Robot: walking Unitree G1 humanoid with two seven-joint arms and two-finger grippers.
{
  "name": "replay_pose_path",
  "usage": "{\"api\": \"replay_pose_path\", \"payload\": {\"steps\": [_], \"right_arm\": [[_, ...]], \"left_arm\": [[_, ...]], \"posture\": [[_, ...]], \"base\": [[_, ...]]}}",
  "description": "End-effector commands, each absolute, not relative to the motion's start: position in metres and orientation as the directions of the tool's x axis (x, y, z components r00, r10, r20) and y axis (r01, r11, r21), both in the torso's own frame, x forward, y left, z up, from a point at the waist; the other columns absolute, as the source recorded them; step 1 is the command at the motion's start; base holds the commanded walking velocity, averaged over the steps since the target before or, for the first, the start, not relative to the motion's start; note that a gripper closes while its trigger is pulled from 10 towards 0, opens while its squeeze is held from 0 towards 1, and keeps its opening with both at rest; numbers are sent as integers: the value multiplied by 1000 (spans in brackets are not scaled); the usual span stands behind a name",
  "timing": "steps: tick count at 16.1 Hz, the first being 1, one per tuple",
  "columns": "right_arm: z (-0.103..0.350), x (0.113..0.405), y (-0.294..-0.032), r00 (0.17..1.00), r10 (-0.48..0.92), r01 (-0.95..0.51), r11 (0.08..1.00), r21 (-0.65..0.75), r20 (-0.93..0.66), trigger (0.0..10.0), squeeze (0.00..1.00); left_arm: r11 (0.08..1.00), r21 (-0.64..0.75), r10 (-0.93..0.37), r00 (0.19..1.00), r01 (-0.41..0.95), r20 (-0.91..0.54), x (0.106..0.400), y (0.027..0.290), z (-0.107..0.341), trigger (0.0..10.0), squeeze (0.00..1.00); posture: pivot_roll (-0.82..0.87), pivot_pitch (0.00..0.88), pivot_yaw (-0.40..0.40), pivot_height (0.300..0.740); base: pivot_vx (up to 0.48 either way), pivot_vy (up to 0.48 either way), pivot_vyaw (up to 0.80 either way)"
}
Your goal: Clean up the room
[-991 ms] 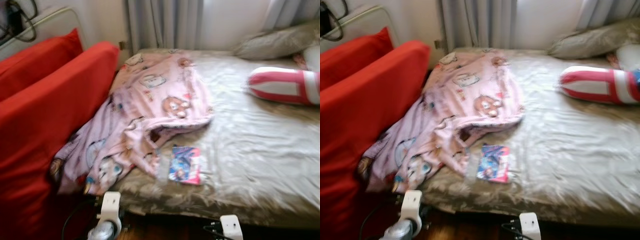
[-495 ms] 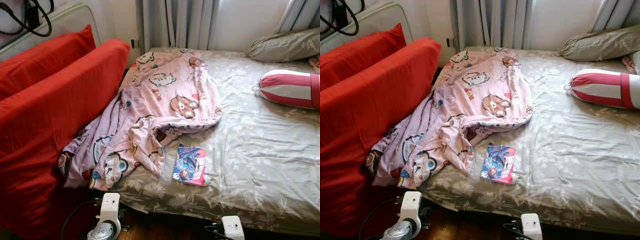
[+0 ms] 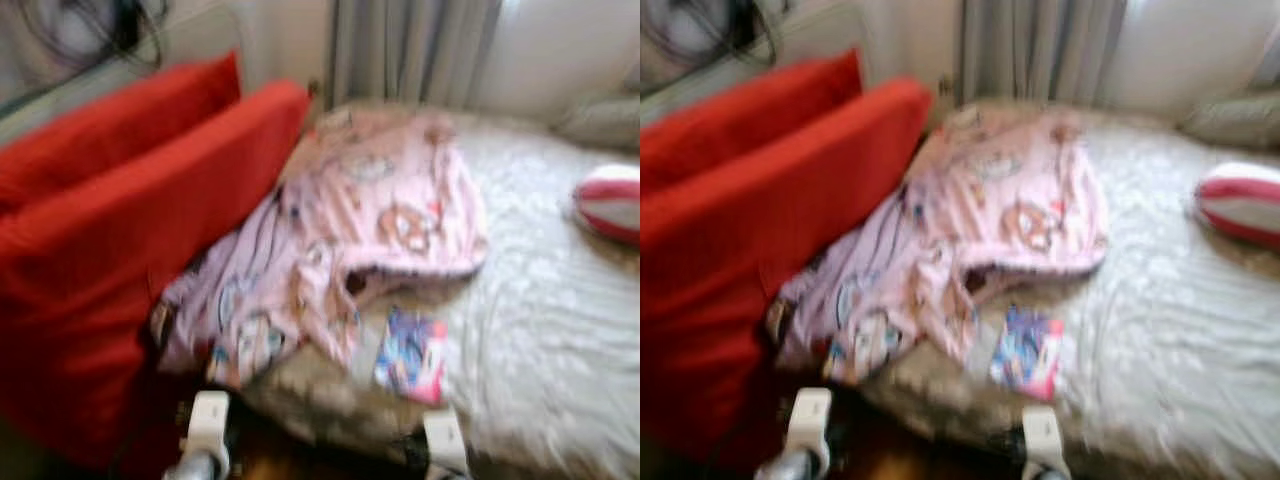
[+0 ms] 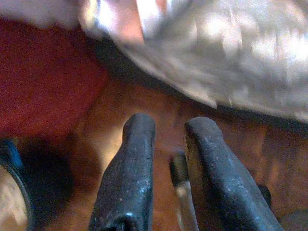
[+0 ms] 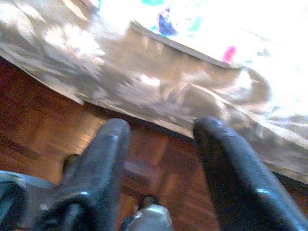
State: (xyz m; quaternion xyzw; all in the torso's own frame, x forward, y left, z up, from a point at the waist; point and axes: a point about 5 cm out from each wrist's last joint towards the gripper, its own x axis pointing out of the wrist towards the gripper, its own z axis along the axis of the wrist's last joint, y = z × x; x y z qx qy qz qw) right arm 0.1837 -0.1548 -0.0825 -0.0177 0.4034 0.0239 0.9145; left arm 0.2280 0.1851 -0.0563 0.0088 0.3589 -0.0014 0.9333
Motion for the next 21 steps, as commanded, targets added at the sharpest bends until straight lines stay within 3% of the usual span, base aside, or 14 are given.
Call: {"api": "replay_pose_path", "payload": {"steps": [1,11,14,16,18,21], "right_arm": [[-88,172,-165,644,-4,-22,999,-24,-765,10000,0],[-82,182,-176,679,-32,19,999,-25,-733,10000,0],[-64,209,-183,770,-43,29,999,-33,-636,10000,0],[-60,215,-183,789,-42,25,999,-36,-613,10000,0],[-46,232,-182,850,-39,26,999,-31,-526,10000,0],[-38,237,-176,900,-27,18,1000,-25,-435,10000,0]], "left_arm": [[1000,1,-9,748,14,-663,231,180,-55,10000,0],[1000,-7,-9,757,5,-653,231,175,-55,10000,0],[999,-17,-40,792,38,-609,241,172,-47,10000,0],[999,-27,-50,813,41,-580,246,171,-43,10000,0],[997,-40,-80,883,70,-463,262,169,-26,10000,0],[997,-33,-80,924,73,-375,266,173,-16,10000,0]], "posture": [[-31,0,30,740],[-30,50,4,740],[-52,58,16,740],[-52,58,16,740],[-39,57,12,740],[-34,59,0,740]], "base": [[300,0,0],[60,0,0],[0,0,0],[0,0,0],[0,0,0],[0,0,0]]}}
